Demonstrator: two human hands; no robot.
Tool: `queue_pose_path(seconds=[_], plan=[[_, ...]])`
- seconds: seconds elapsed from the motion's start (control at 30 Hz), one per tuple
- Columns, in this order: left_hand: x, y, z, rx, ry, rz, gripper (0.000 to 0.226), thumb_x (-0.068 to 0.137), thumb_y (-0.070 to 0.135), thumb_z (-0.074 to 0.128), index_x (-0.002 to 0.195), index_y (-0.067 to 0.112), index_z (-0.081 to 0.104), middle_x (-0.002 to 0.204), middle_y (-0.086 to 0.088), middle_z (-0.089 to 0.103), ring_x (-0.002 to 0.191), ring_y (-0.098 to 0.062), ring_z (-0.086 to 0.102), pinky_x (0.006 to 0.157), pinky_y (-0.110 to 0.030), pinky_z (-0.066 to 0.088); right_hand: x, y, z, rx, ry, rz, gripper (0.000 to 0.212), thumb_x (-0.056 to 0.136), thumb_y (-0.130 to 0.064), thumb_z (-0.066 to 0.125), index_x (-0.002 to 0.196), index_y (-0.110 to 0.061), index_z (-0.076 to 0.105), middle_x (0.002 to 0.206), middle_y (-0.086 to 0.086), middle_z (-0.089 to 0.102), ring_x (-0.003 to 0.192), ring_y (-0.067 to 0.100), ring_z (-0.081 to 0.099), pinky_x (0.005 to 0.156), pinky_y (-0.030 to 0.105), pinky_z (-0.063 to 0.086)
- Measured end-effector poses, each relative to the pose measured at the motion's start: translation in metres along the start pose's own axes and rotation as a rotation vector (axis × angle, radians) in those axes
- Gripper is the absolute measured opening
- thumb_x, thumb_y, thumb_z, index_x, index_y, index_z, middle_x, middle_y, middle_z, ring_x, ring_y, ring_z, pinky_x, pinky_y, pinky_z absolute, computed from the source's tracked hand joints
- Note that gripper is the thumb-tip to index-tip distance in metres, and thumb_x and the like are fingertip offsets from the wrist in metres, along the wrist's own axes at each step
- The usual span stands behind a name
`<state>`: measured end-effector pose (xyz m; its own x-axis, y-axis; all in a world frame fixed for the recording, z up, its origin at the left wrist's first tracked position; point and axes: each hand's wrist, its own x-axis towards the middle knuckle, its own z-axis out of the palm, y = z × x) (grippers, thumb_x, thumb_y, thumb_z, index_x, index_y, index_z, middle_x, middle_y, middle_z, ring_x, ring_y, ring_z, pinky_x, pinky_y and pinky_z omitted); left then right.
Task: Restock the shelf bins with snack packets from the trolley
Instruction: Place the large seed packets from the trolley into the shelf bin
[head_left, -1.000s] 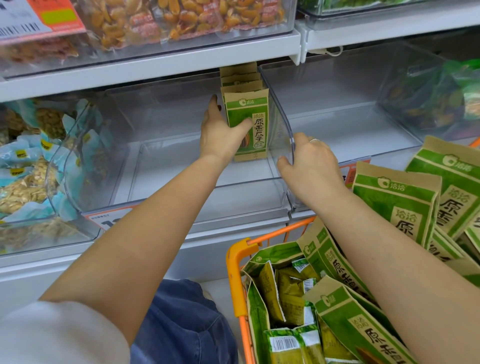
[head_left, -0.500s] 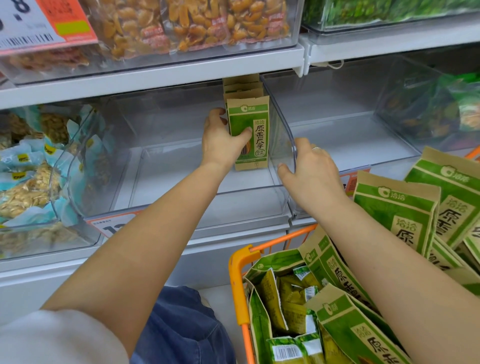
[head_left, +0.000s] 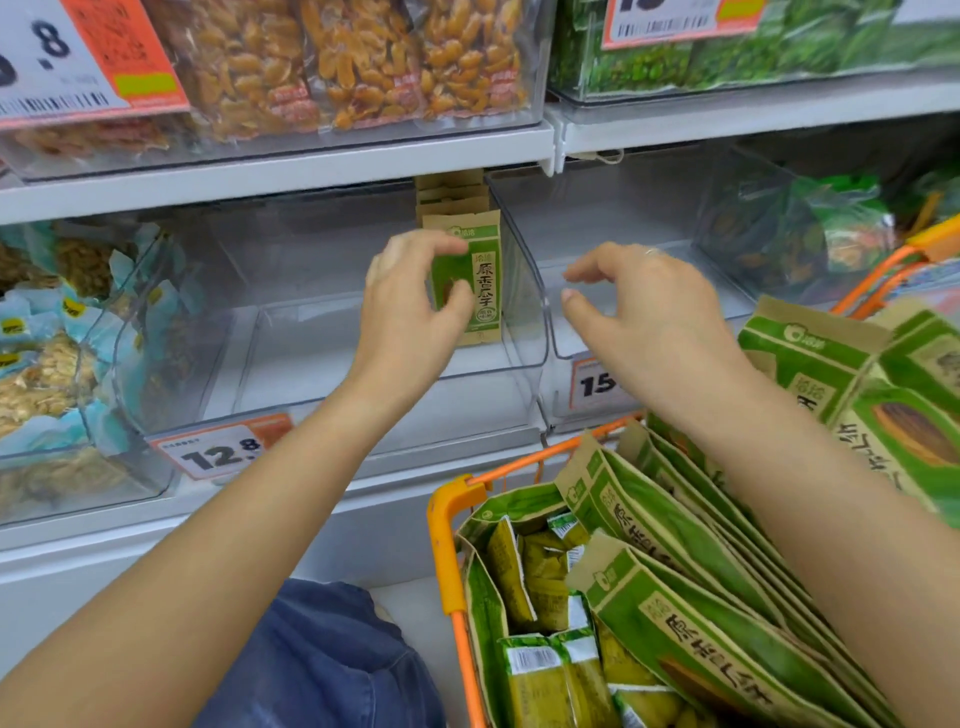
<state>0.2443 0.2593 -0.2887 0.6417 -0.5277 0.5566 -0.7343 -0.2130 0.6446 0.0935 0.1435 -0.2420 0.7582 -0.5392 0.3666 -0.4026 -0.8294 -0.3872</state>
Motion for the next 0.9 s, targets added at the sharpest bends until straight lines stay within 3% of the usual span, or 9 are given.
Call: queue_pose_path(seconds=[0.17, 0.23, 0.33, 0.43, 0.5, 0.6, 0.7, 0.8, 0.9], plan=[[-0.039, 0.019, 0.016, -0.124, -0.141, 0.074, 0.02, 0.084, 0.016, 0.056, 0.098, 0.026, 0.065, 0.107, 0.014, 0.06, 0.111, -0.011, 0.054, 0.091, -0.037, 0.047, -0.036, 0.025, -0.055, -0.325, -0.055, 0.042, 0.037, 0.088, -0.051, 0.054, 0.111, -0.023, 0.063, 0.105, 0.004, 0.067, 0.101, 0.03, 0.058, 0.078, 0.038, 0.042], [-0.048, 0.021, 0.023, -0.198, -0.232, 0.031, 0.018, 0.085, 0.019, 0.054, 0.096, 0.029, 0.064, 0.104, 0.012, 0.061, 0.108, -0.011, 0.055, 0.086, -0.034, 0.049, -0.044, 0.035, -0.066, -0.456, -0.21, 0.112, 0.04, 0.081, -0.062, 0.058, 0.086, -0.023, 0.065, 0.08, 0.003, 0.063, 0.08, 0.029, 0.053, 0.068, 0.036, 0.04], [-0.05, 0.027, 0.026, -0.206, -0.337, 0.019, 0.014, 0.09, 0.019, 0.057, 0.096, 0.027, 0.065, 0.105, 0.01, 0.062, 0.107, -0.007, 0.055, 0.083, -0.029, 0.049, -0.047, 0.037, -0.069, -0.401, -0.264, 0.112, 0.04, 0.083, -0.052, 0.063, 0.06, -0.022, 0.05, 0.06, -0.002, 0.046, 0.069, 0.027, 0.044, 0.06, 0.034, 0.034], [-0.048, 0.041, 0.024, -0.397, -0.38, -0.067, 0.008, 0.091, 0.026, 0.06, 0.095, 0.03, 0.065, 0.104, 0.013, 0.065, 0.104, -0.002, 0.057, 0.084, -0.024, 0.047, -0.04, 0.025, -0.076, -0.264, -0.036, 0.045, 0.038, 0.088, -0.048, 0.058, 0.066, -0.019, 0.048, 0.064, 0.0, 0.05, 0.071, 0.028, 0.049, 0.058, 0.034, 0.033], [-0.047, 0.047, 0.025, -0.607, -0.443, -0.153, 0.023, 0.083, 0.044, 0.057, 0.101, 0.032, 0.064, 0.107, 0.013, 0.066, 0.105, -0.003, 0.059, 0.09, -0.022, 0.047, -0.031, 0.012, -0.083, -0.113, 0.083, -0.004, 0.038, 0.089, -0.049, 0.058, 0.075, -0.014, 0.057, 0.068, 0.006, 0.057, 0.069, 0.028, 0.052, 0.057, 0.035, 0.037], [-0.04, 0.05, 0.023, -0.838, -0.486, -0.24, 0.04, 0.077, 0.05, 0.055, 0.111, 0.029, 0.06, 0.114, 0.004, 0.065, 0.111, -0.015, 0.059, 0.096, -0.035, 0.045, -0.013, -0.002, -0.082, 0.112, 0.181, -0.057, 0.051, 0.088, -0.048, 0.06, 0.077, 0.001, 0.055, 0.066, 0.015, 0.052, 0.06, 0.022, 0.044, 0.054, 0.032, 0.031], [-0.029, 0.051, 0.009, -0.937, -0.418, -0.261, 0.023, 0.084, 0.03, 0.06, 0.105, 0.022, 0.064, 0.102, 0.005, 0.071, 0.099, -0.014, 0.065, 0.089, -0.032, 0.051, 0.004, -0.011, -0.058, 0.303, 0.207, -0.059, 0.05, 0.087, -0.048, 0.06, 0.073, 0.0, 0.057, 0.055, 0.001, 0.044, 0.053, 0.009, 0.039, 0.05, 0.029, 0.033], [-0.017, 0.043, -0.005, -0.909, -0.302, -0.386, 0.014, 0.083, 0.021, 0.064, 0.094, 0.014, 0.069, 0.089, -0.001, 0.073, 0.081, -0.016, 0.068, 0.075, -0.03, 0.055, 0.017, -0.011, -0.028, 0.412, 0.134, 0.024, 0.045, 0.087, -0.051, 0.056, 0.076, -0.009, 0.066, 0.05, -0.013, 0.055, 0.05, 0.002, 0.052, 0.055, 0.036, 0.047], [-0.003, 0.023, -0.017, -0.954, -0.271, -0.686, 0.016, 0.081, 0.025, 0.068, 0.089, 0.011, 0.071, 0.083, -0.008, 0.073, 0.066, -0.02, 0.068, 0.061, -0.028, 0.055, 0.026, -0.008, -0.002, 0.382, 0.061, 0.128, 0.057, 0.094, -0.059, 0.038, 0.087, -0.011, 0.066, 0.077, -0.002, 0.07, 0.079, 0.018, 0.067, 0.071, 0.037, 0.049]])
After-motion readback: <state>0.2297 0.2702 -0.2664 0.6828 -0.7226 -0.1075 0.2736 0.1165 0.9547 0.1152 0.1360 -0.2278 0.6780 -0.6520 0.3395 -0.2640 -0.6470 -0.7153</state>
